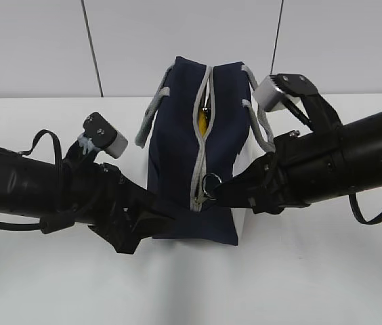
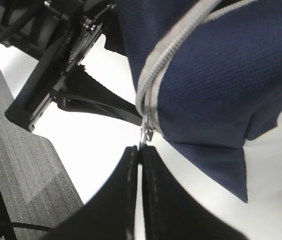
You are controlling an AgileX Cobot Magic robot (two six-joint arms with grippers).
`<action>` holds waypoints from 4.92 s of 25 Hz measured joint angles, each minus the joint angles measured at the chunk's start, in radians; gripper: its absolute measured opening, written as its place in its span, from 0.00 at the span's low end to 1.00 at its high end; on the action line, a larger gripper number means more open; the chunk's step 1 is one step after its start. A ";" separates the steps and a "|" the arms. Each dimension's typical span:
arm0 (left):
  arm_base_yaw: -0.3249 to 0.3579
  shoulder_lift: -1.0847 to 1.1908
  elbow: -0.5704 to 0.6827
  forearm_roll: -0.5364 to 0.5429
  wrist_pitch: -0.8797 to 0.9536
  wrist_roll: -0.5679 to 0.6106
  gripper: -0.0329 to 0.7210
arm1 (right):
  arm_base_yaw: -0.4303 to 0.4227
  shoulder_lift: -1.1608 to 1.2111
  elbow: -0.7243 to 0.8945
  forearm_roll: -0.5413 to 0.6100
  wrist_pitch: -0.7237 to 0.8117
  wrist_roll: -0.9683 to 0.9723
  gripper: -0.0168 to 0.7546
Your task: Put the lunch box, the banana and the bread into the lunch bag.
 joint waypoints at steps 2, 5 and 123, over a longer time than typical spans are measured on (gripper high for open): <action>0.000 0.010 -0.007 0.000 0.000 0.000 0.65 | 0.000 0.000 0.000 0.014 0.000 0.000 0.00; 0.000 0.026 -0.010 0.000 0.002 0.000 0.64 | 0.000 0.000 0.000 0.023 0.000 0.000 0.00; 0.000 0.096 -0.046 0.023 0.070 -0.035 0.06 | 0.000 0.136 -0.372 0.512 -0.159 0.183 0.00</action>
